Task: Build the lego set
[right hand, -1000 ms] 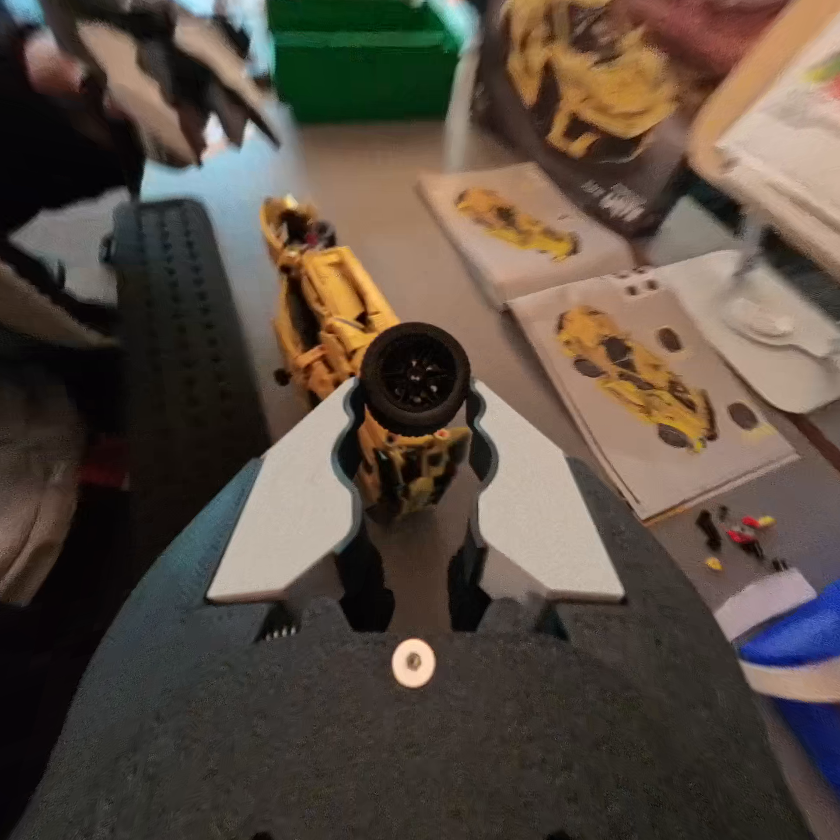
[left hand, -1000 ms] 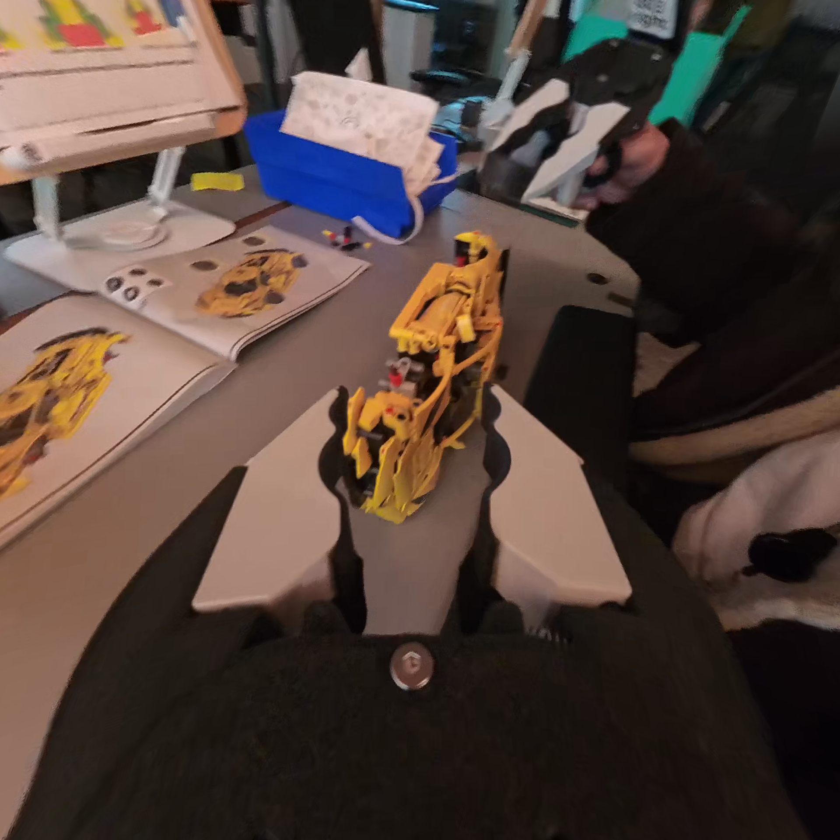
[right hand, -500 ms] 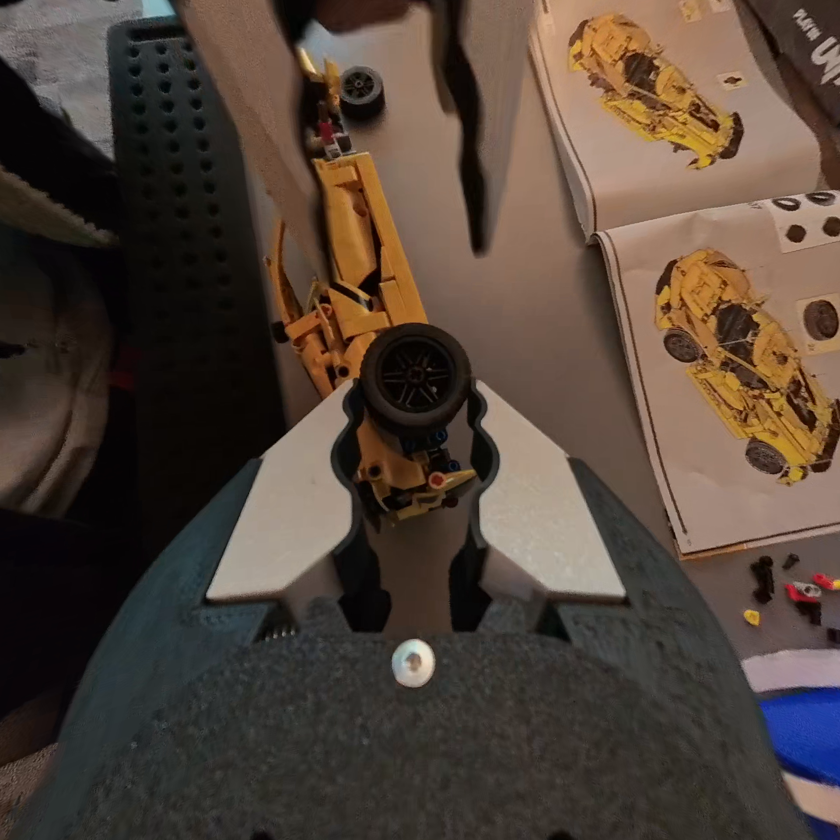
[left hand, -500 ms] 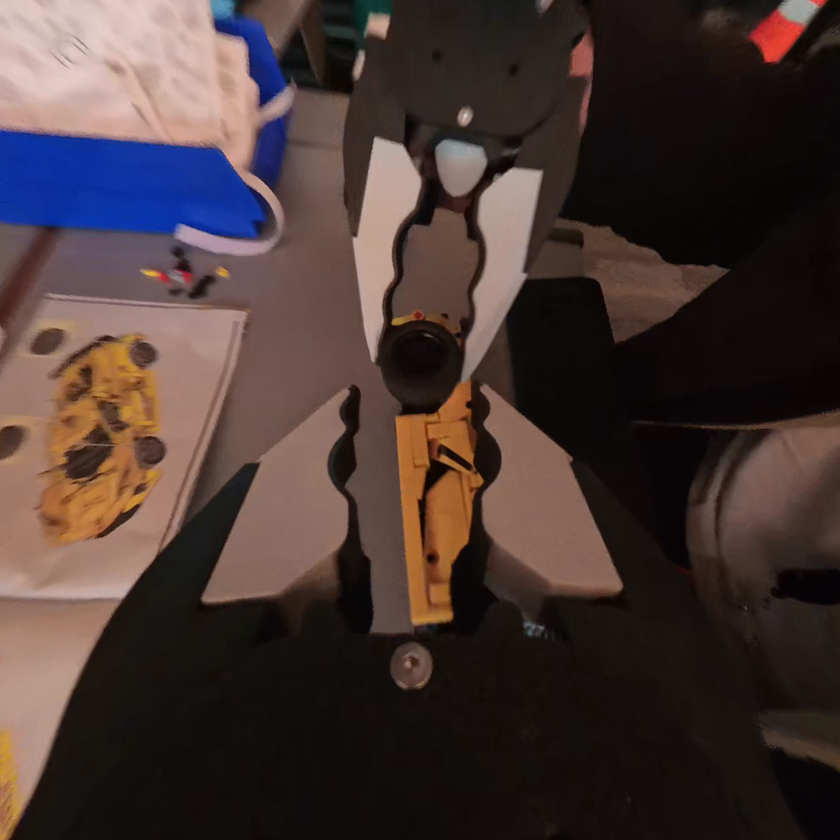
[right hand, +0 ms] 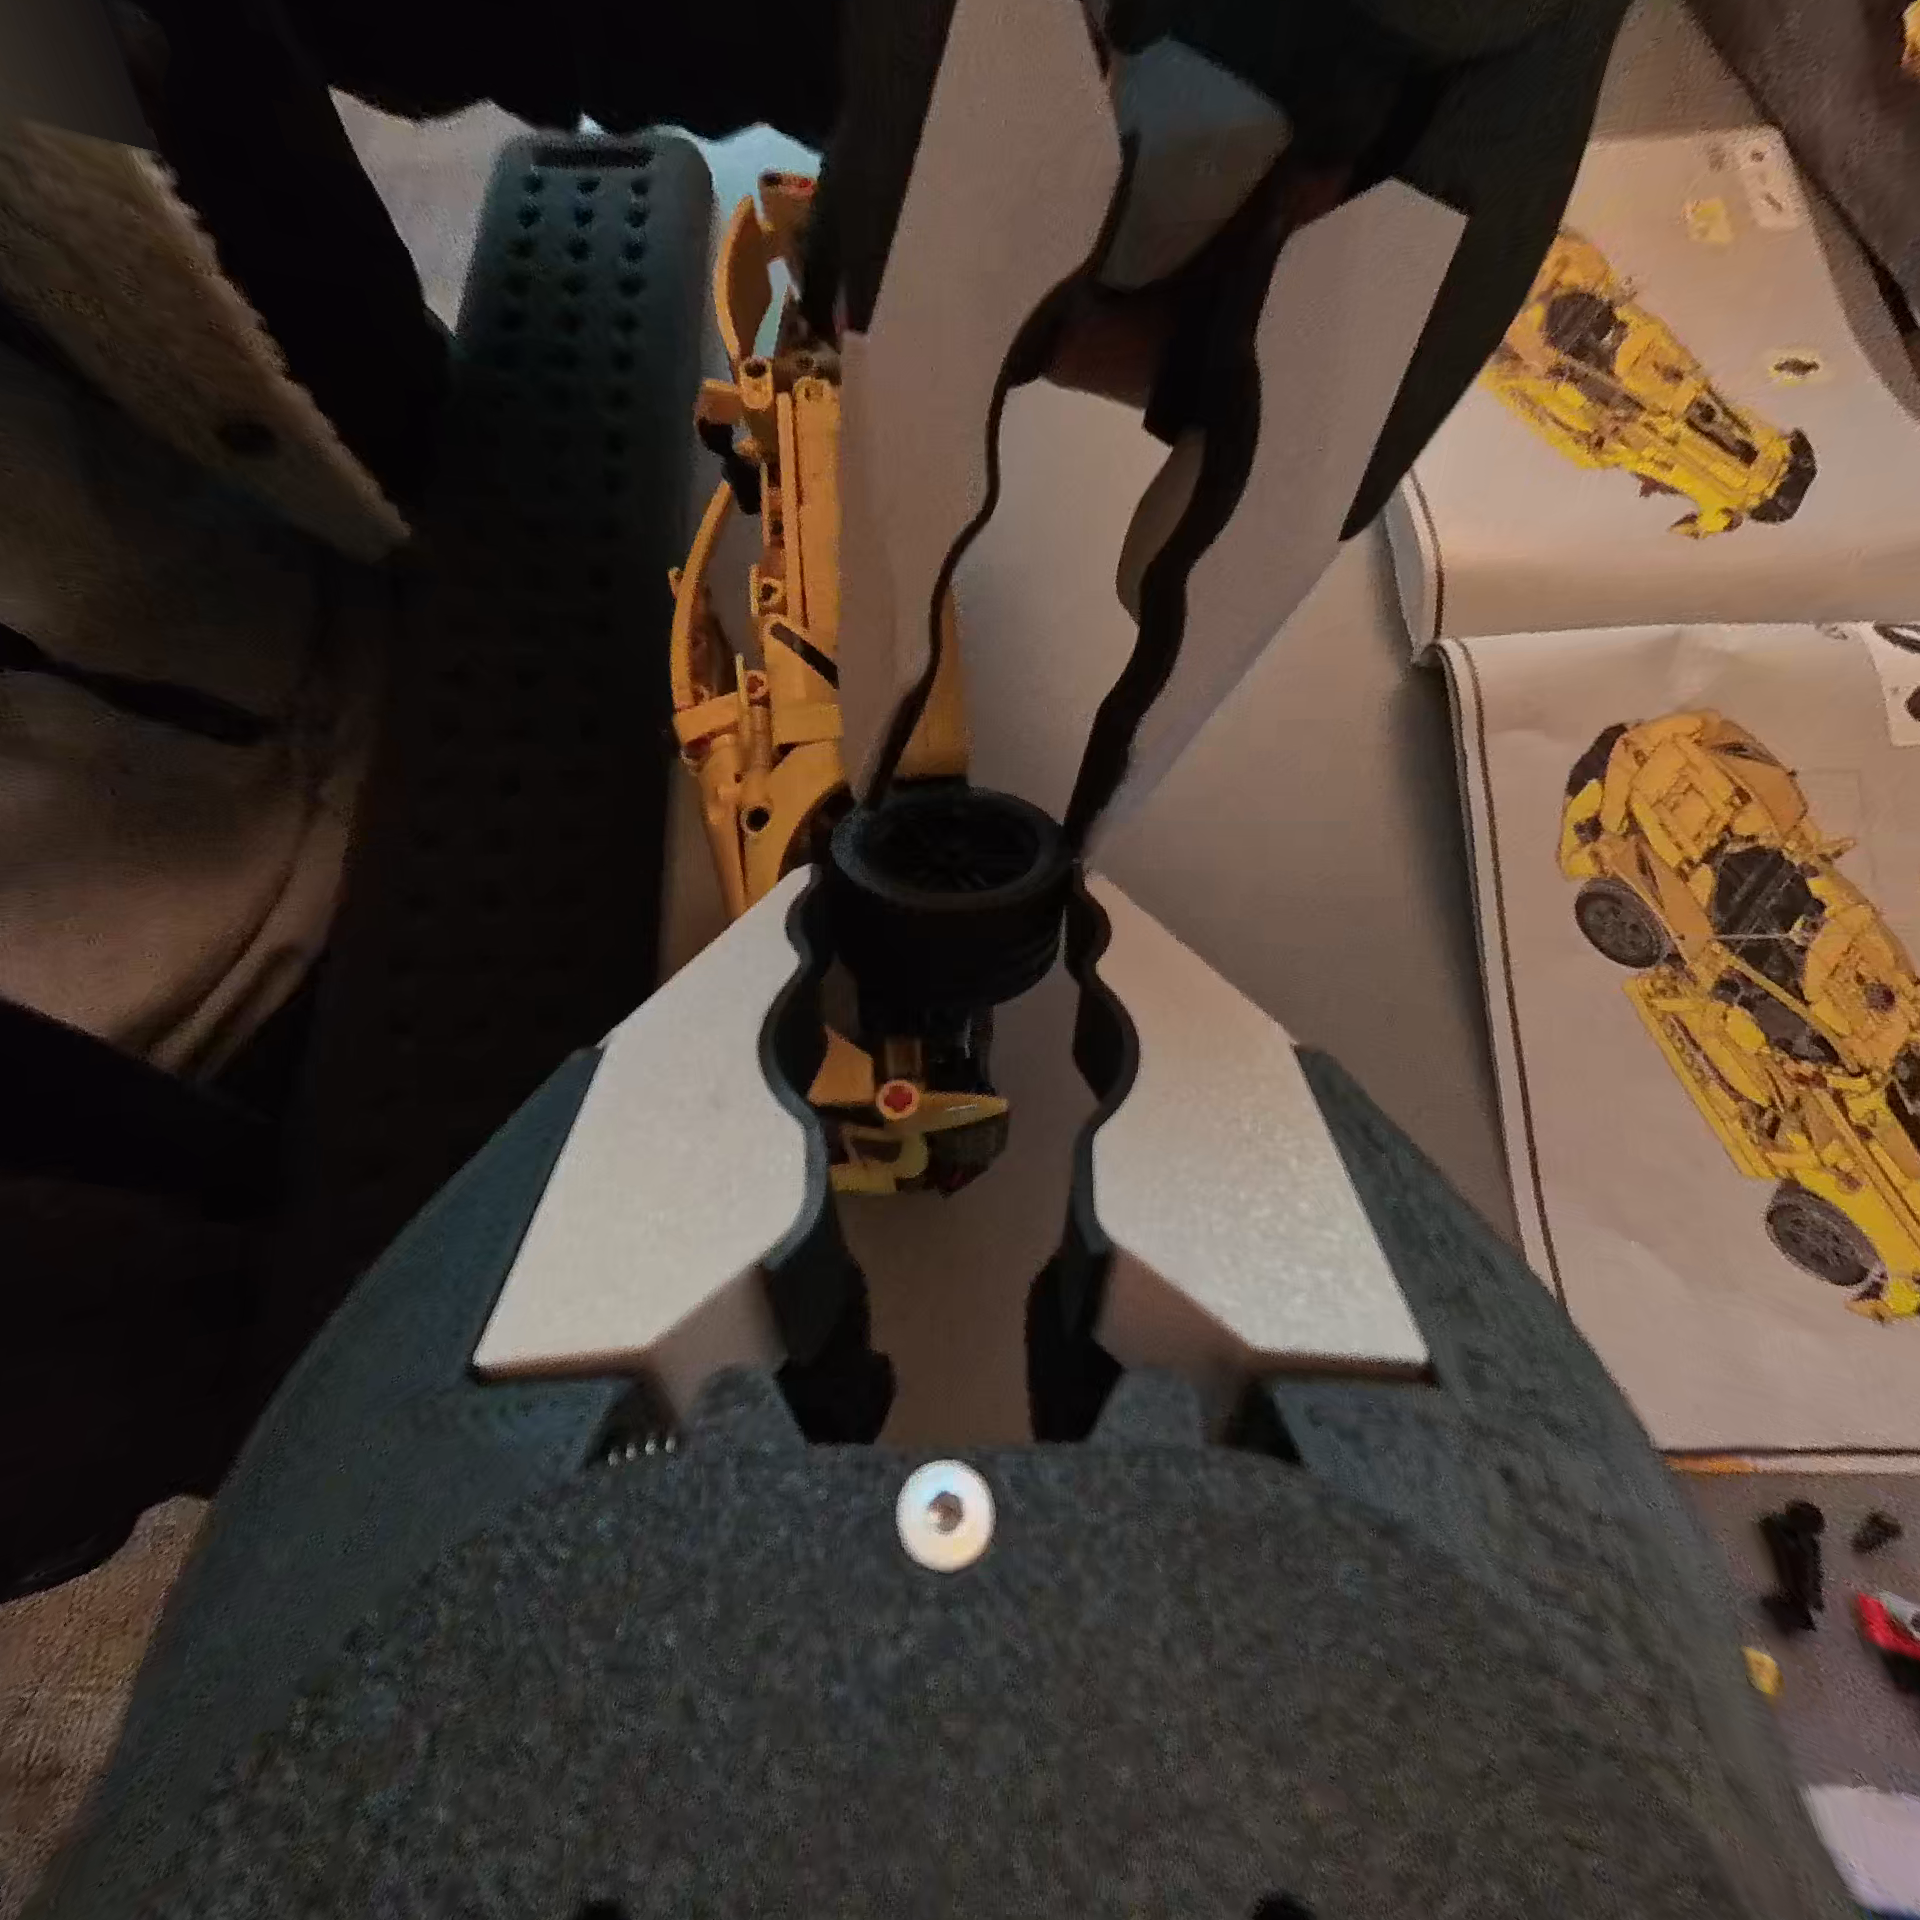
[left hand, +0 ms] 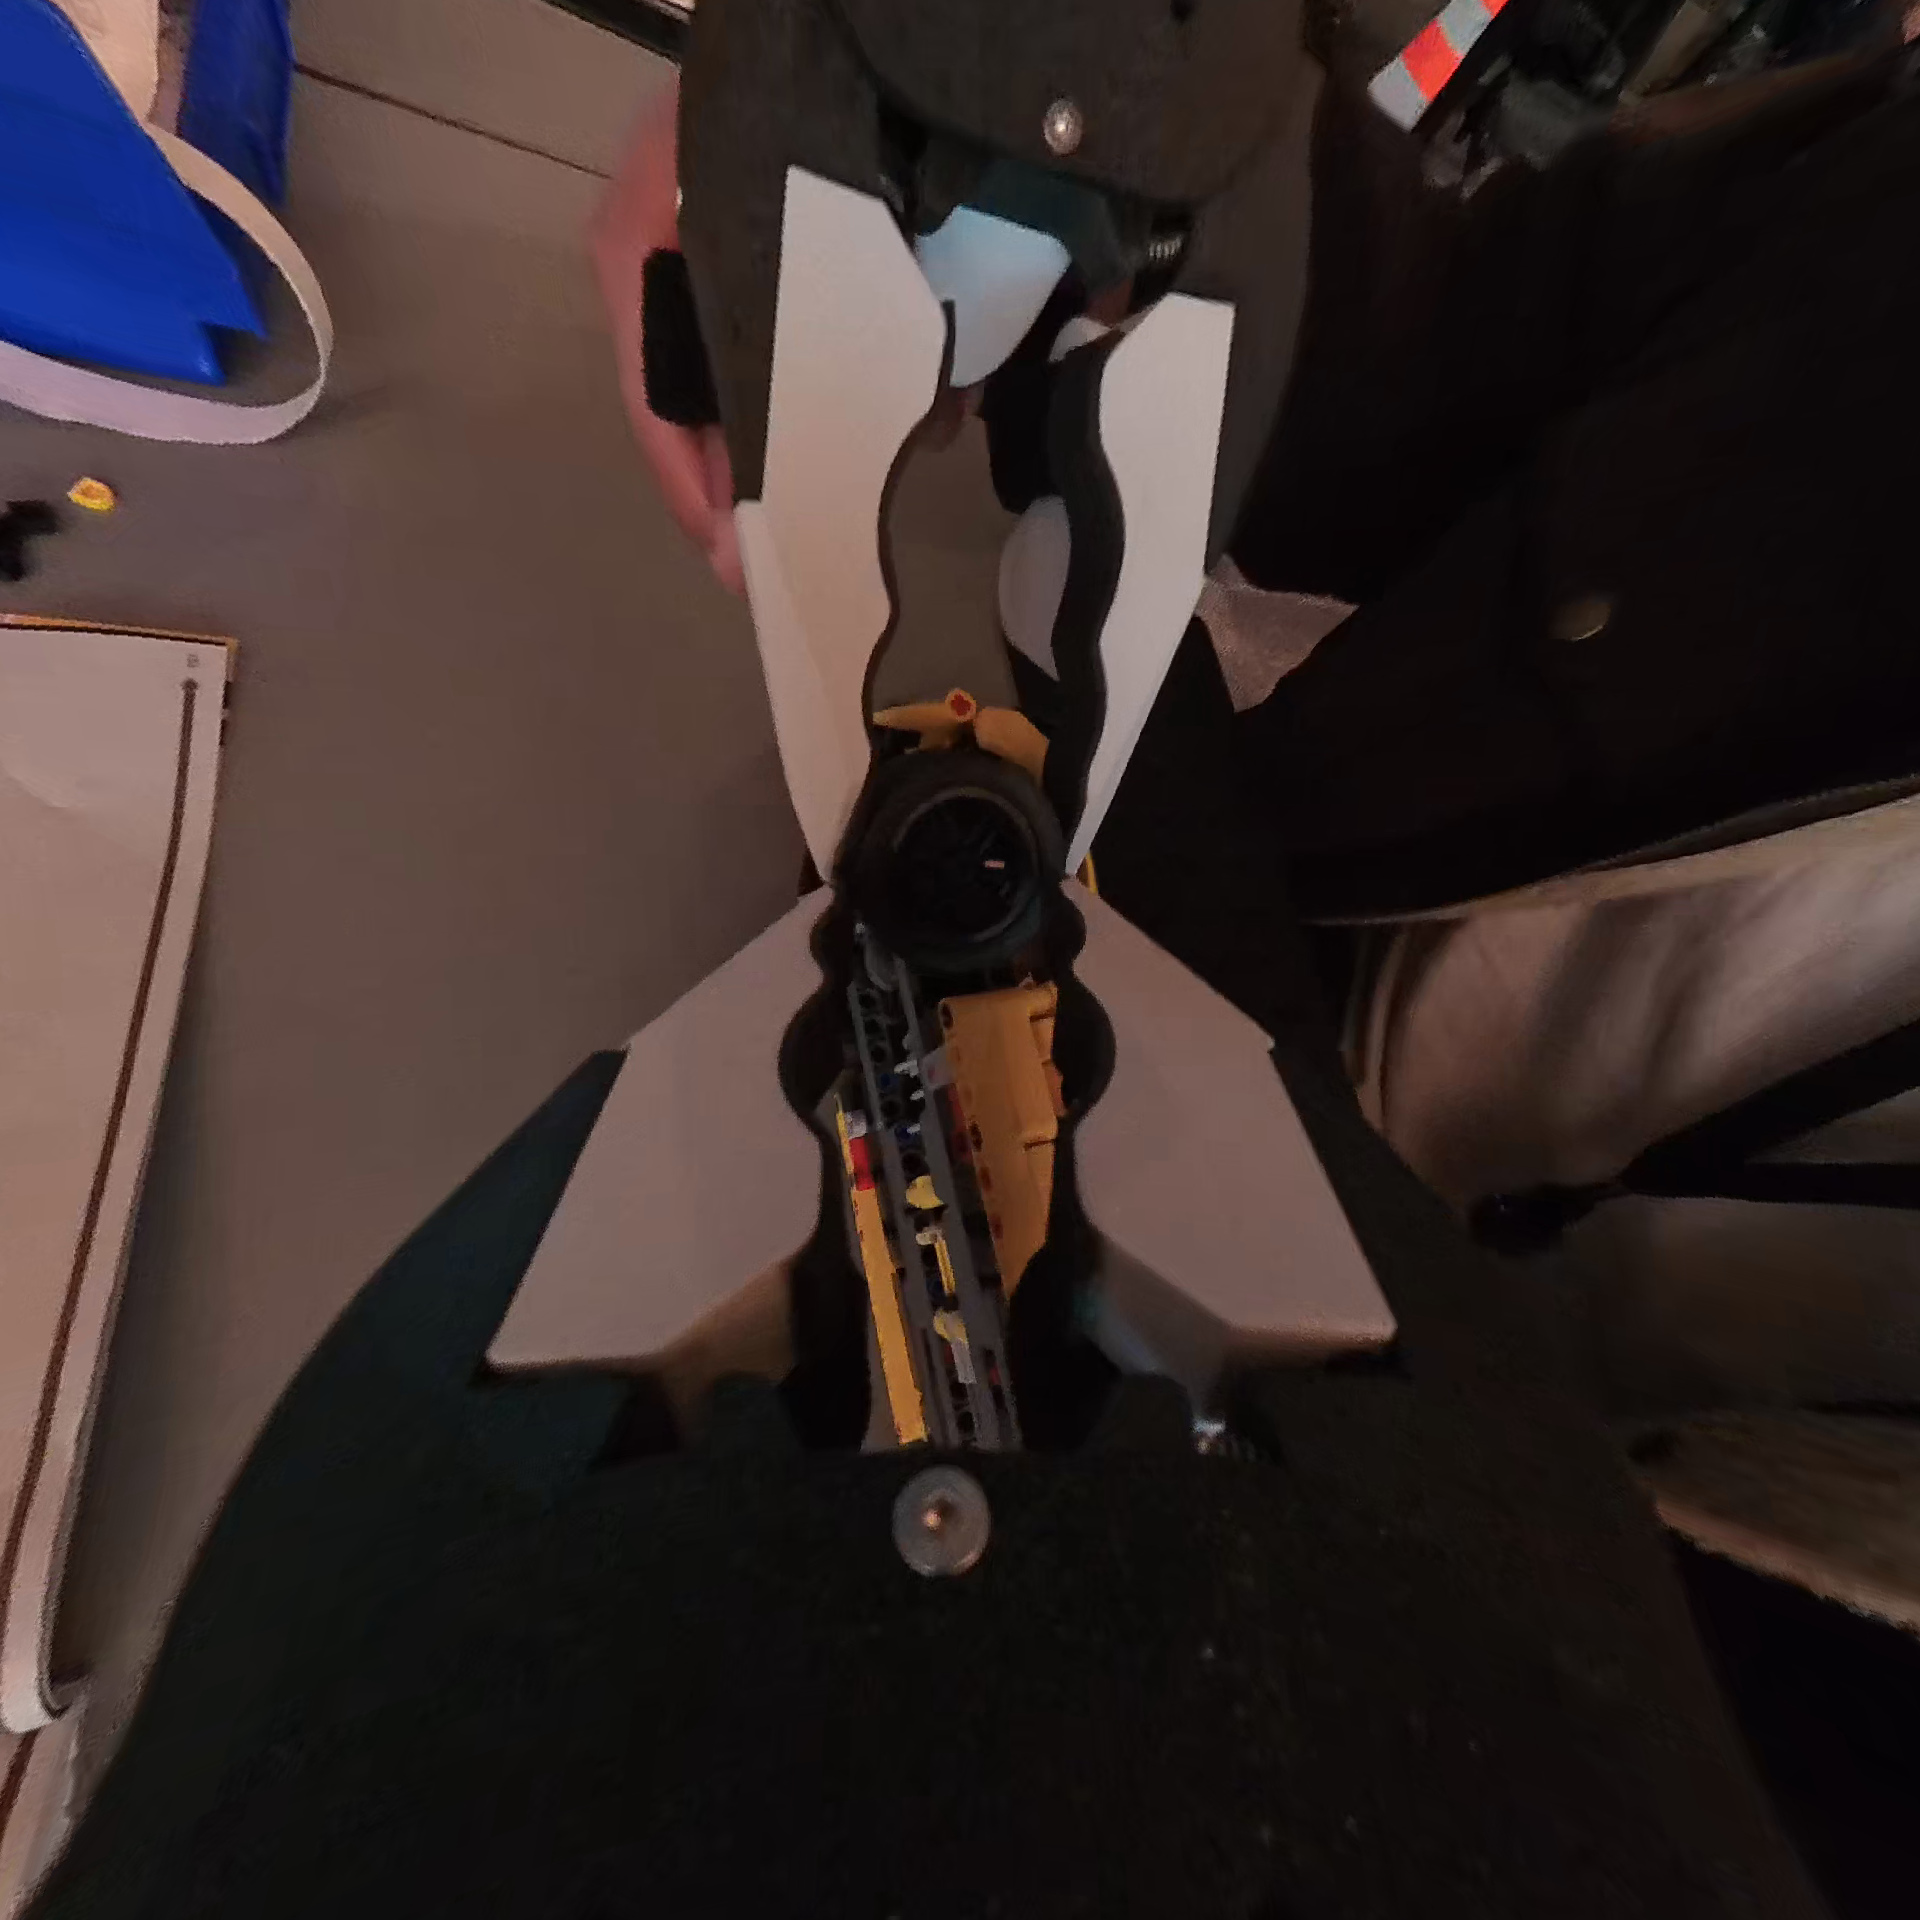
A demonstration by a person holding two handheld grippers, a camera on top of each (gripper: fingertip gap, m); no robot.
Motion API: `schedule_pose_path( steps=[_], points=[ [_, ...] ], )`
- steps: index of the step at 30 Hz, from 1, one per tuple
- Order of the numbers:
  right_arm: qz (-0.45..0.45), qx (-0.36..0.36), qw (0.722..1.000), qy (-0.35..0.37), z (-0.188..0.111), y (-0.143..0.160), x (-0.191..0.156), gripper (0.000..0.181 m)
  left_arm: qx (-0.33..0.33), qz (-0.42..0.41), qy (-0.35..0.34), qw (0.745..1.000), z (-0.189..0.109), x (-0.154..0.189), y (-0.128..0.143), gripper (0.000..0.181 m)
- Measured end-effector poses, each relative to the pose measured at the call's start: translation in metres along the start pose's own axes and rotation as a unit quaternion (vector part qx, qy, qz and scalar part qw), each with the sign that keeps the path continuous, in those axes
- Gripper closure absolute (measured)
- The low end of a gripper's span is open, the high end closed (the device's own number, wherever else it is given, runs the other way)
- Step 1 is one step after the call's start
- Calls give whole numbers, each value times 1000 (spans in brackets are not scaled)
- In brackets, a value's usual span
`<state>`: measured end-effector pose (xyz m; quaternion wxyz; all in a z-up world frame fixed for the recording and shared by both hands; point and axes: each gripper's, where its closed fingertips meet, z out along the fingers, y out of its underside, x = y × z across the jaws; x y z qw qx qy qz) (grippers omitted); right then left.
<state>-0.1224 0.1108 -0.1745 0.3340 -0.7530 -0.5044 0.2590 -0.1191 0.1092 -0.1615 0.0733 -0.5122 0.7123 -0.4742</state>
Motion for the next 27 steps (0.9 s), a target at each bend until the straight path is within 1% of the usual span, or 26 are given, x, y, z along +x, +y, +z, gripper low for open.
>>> schedule_pose_path(
  steps=[2,4,6,9,10,12,13,15,16,18,19,20,21,23,25,27],
  points=[
    [3,33,999,-8,-2,-6,1,138,16,-18,21,999,-3,0,-3,144],
    [-7,66,998,-4,-9,-12,3,138,46,-54,57,996,-10,1,-13,144],
    [-19,101,995,-15,-14,-18,-1,138,69,-87,108,988,-17,7,-20,145],
    [-20,123,992,-37,-15,-22,-7,138,65,-131,151,978,-18,9,-20,154],
    [-22,132,990,-33,-15,-23,-6,138,52,-146,153,976,-18,7,-17,154],
    [-41,155,987,-10,-17,-25,0,138,29,-168,145,975,-19,1,-8,147],
    [-48,159,986,-7,-18,-25,1,138,34,-178,142,973,-21,-2,-7,143],
    [-61,160,985,-7,-17,-24,0,138,49,-192,166,966,-23,4,-12,140],
    [-69,162,984,-7,-16,-24,-2,138,47,-194,181,963,-22,10,-13,140],
    [-74,169,983,-24,-14,-27,-10,137,33,-190,184,964,-16,16,-12,139],
    [-71,174,982,-35,-14,-28,-13,137,25,-185,180,966,-13,18,-11,143],
    [-66,182,980,-46,-16,-29,-17,137,15,-180,169,969,-11,16,-8,159],
    [-58,184,980,-47,-17,-29,-16,137,18,-183,169,968,-11,16,-9,160],
    [-37,174,983,-53,-17,-24,-15,137,16,-226,177,958,-12,14,-9,163],
    [-26,158,985,-64,-16,-19,-14,138,-1,-246,178,953,-11,11,-6,164],
    [-13,140,985,-100,-18,-13,-16,134,-26,-252,177,951,-10,9,-3,168]
  ],
)
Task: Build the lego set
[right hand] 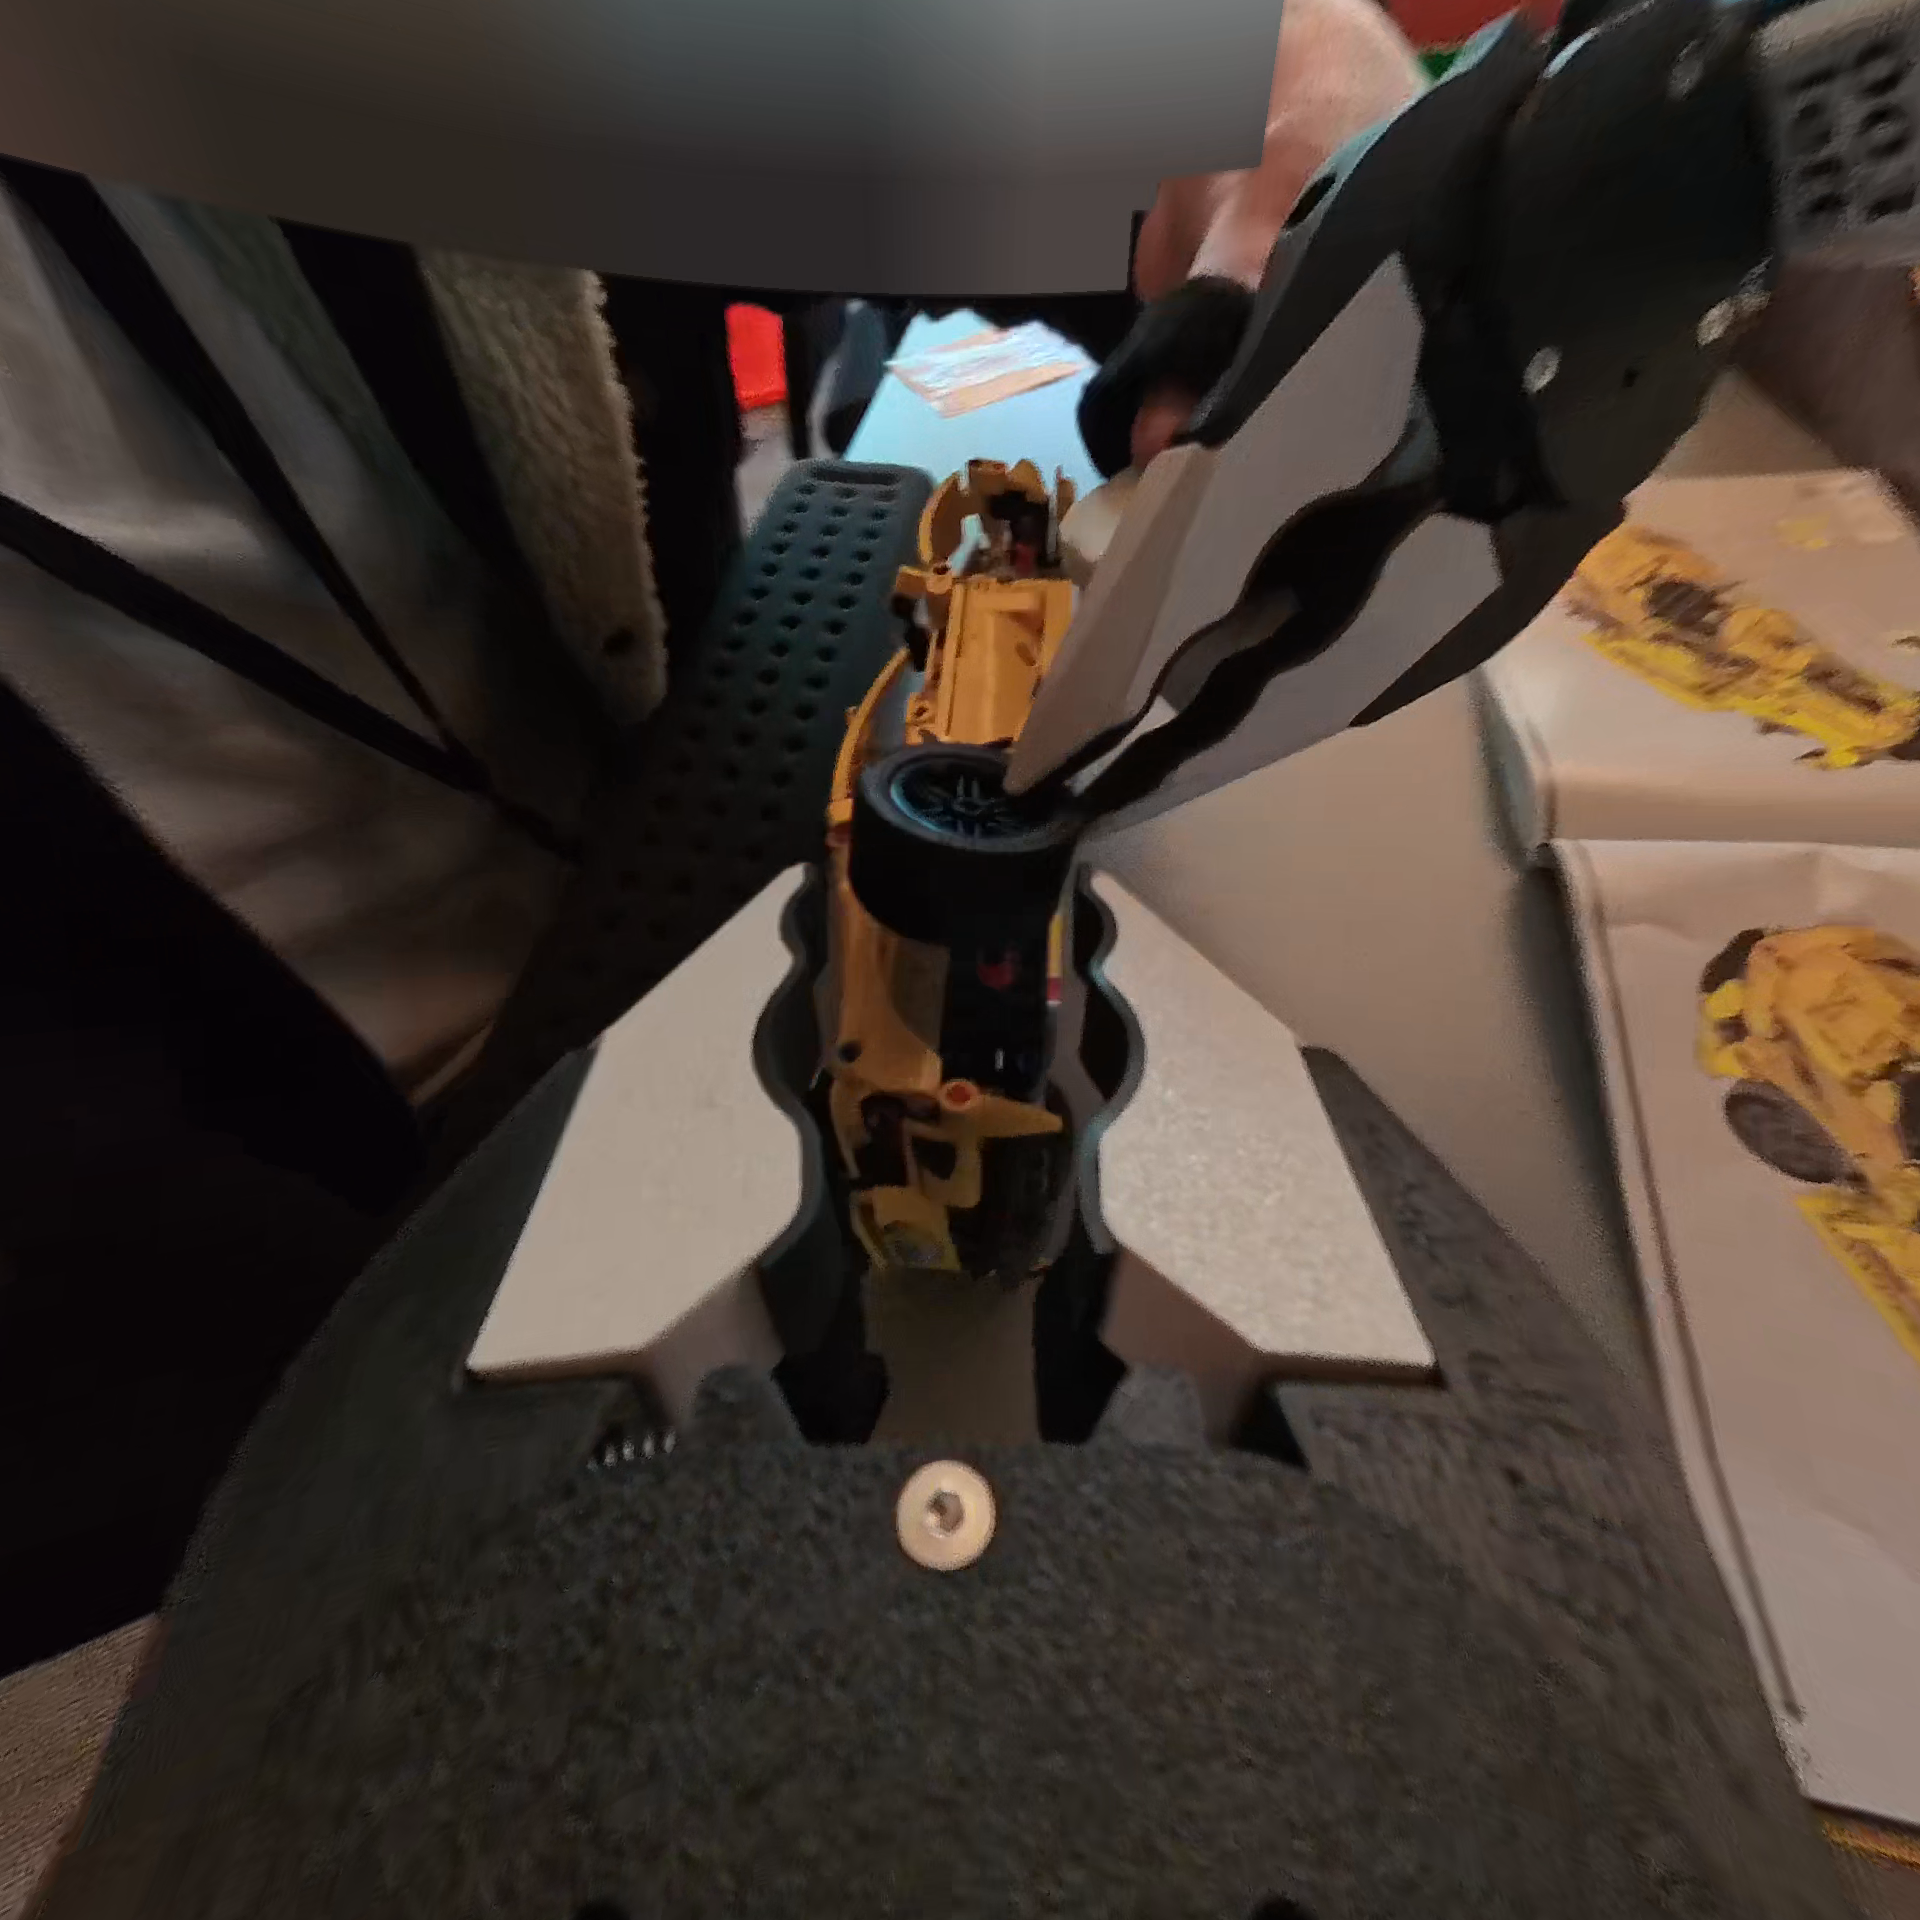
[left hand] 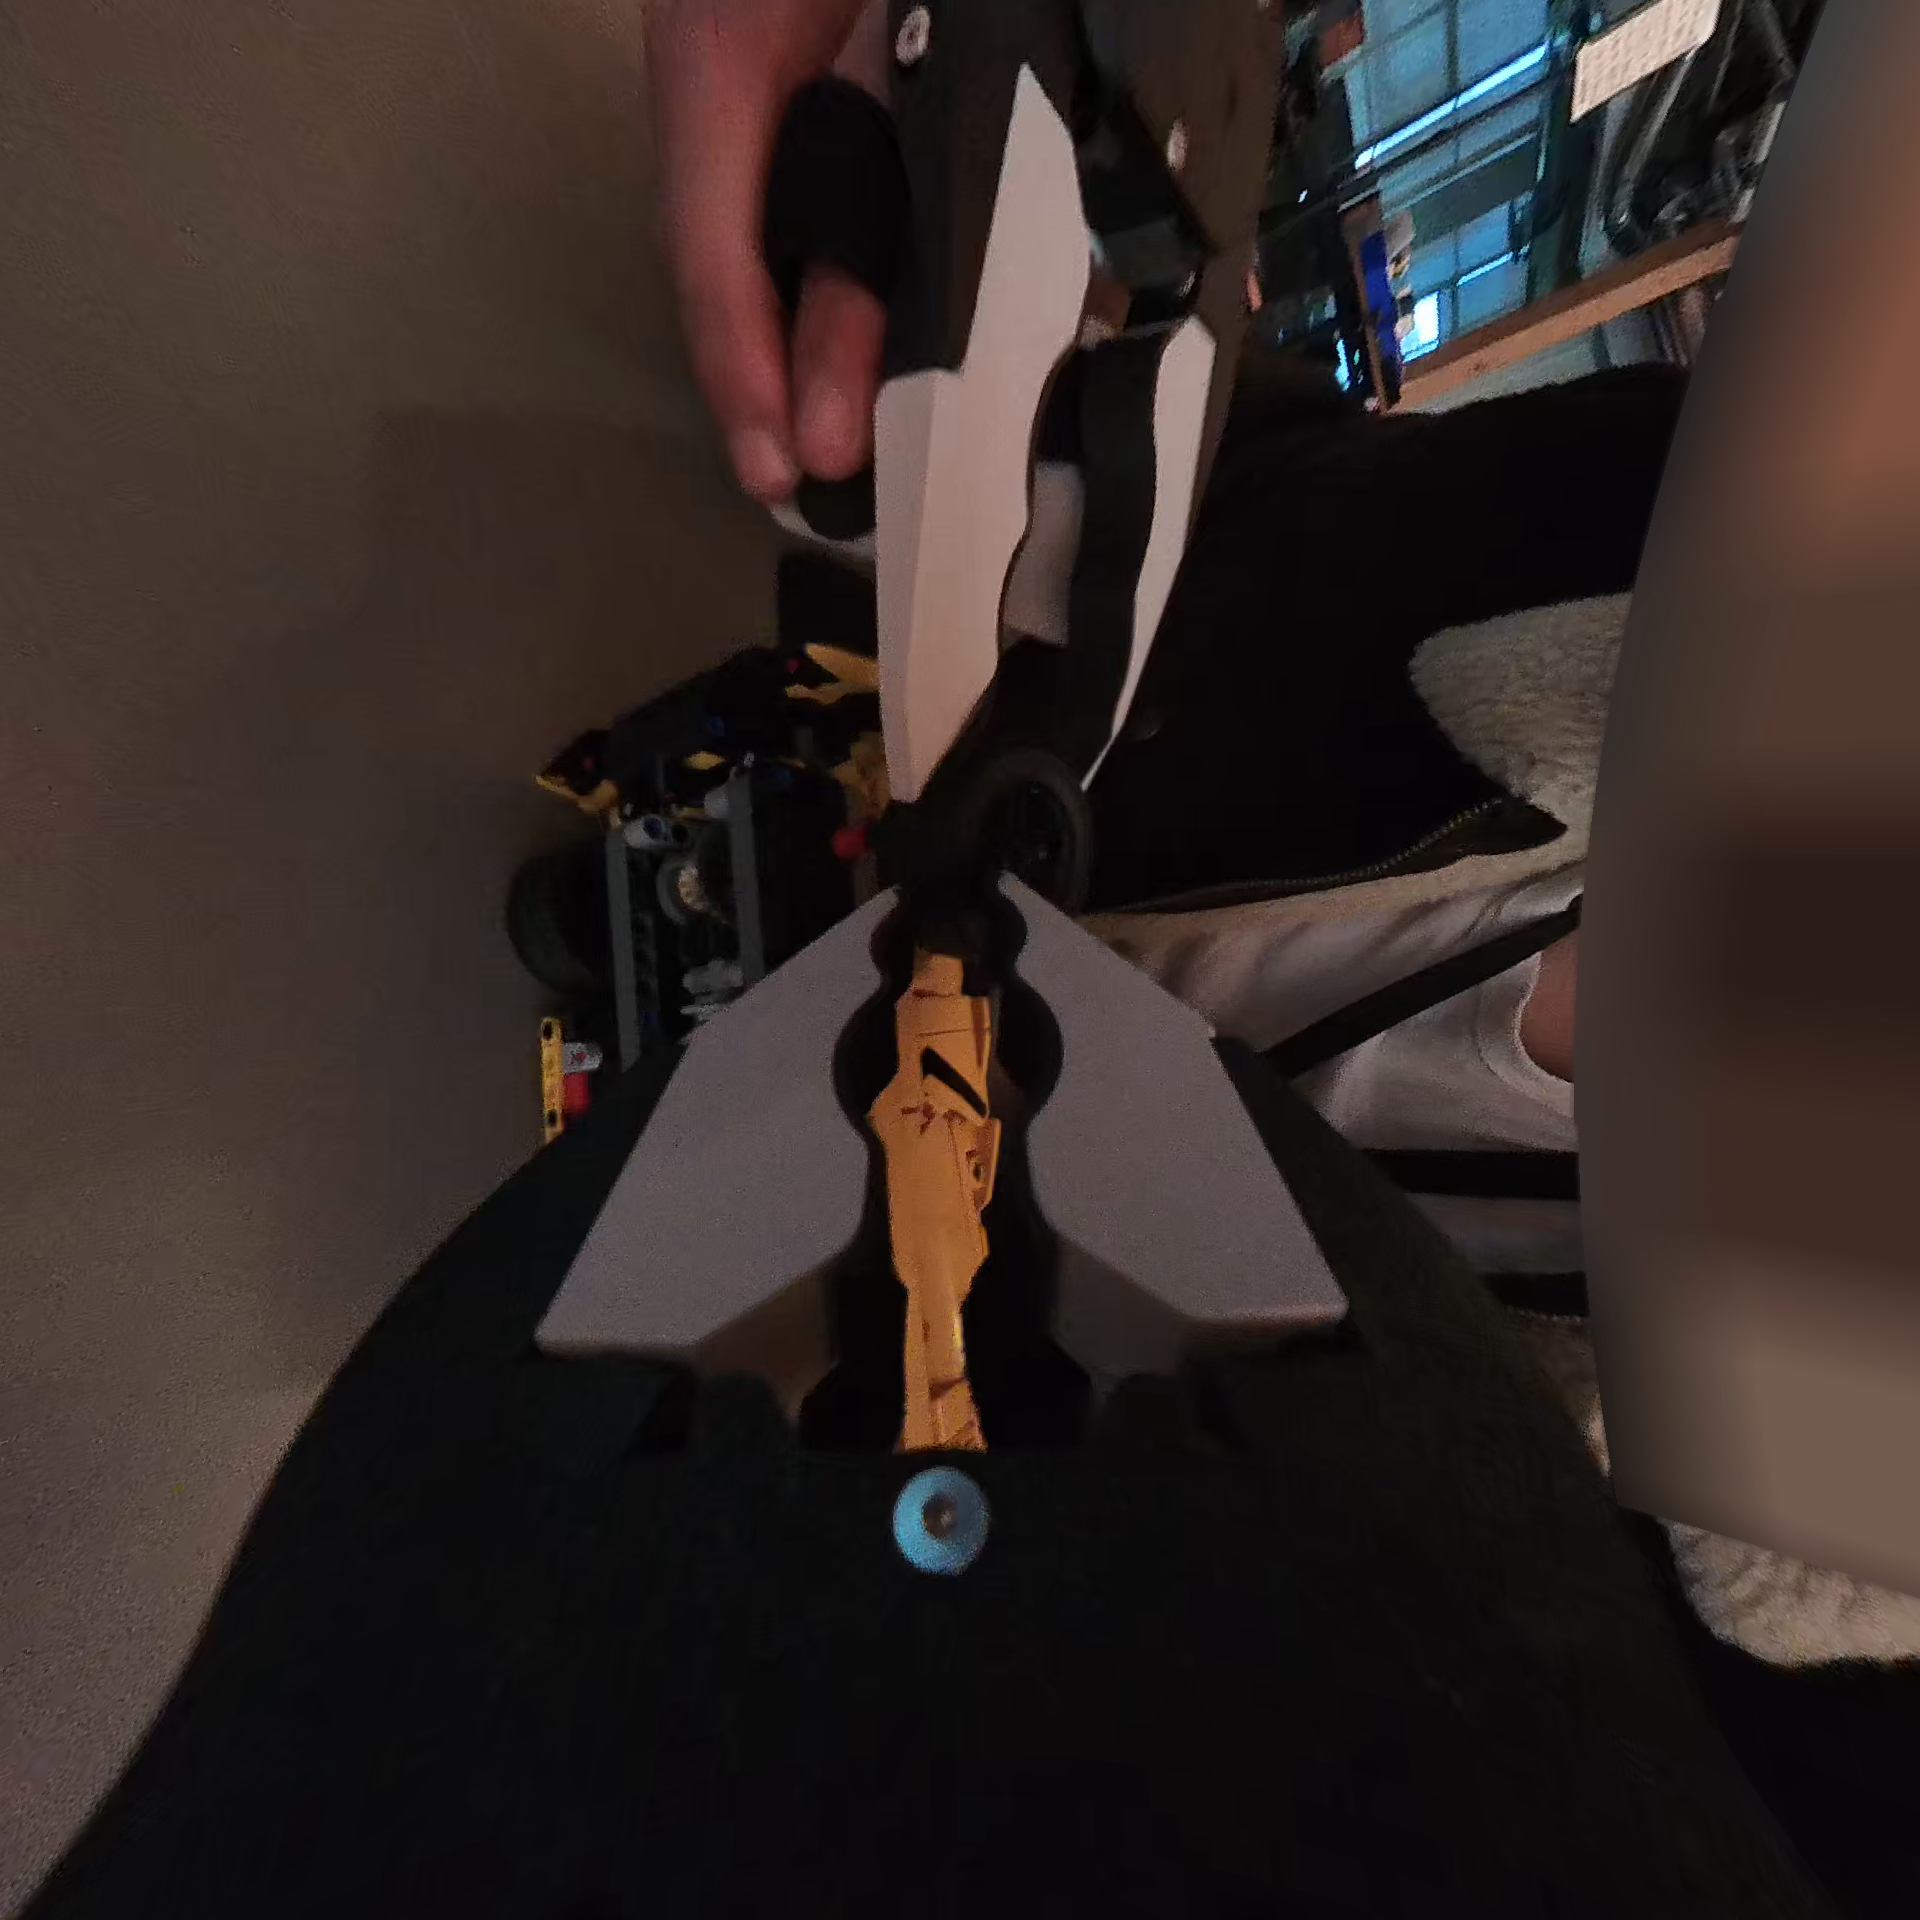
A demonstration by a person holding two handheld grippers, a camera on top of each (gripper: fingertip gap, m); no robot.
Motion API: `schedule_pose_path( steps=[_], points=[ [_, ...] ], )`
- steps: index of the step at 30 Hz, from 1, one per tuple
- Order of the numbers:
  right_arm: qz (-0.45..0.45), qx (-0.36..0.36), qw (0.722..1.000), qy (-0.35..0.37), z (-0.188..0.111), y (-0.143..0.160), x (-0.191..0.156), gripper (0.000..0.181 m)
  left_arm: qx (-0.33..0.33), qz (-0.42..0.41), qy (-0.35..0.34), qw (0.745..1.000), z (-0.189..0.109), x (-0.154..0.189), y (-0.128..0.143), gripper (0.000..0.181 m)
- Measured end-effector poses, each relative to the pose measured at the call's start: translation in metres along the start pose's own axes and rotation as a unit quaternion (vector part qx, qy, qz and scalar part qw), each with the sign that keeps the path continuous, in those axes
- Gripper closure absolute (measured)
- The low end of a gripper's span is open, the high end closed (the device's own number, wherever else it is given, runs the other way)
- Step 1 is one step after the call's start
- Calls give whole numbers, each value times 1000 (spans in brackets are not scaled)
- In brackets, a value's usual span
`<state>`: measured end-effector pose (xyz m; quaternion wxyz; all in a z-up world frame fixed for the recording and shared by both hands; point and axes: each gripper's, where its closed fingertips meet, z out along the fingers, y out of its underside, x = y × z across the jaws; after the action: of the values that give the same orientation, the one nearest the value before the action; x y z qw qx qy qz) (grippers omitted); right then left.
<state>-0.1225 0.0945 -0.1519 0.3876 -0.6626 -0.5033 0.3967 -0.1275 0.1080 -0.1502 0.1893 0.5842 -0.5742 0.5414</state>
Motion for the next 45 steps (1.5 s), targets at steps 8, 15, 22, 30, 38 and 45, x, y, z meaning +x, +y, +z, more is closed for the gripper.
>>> schedule_pose_path(
  steps=[8,15,22,30,38,45],
  points=[
    [113,-54,988,-87,-20,14,22,112,-66,46,-94,992,5,-11,-9,173],
    [83,-24,989,-120,-13,11,20,124,-107,148,-197,963,8,-12,-5,172],
    [57,-57,991,-106,-1,16,12,139,-115,143,-215,959,11,-15,-8,172],
    [75,-54,989,-118,-1,16,13,149,-113,142,-217,959,11,-16,-7,172],
    [84,-52,991,-93,-2,13,21,150,-97,150,-220,959,11,-15,-5,172],
    [98,-64,990,-83,0,18,26,148,-74,153,-235,957,10,-16,-7,173]
  ],
)
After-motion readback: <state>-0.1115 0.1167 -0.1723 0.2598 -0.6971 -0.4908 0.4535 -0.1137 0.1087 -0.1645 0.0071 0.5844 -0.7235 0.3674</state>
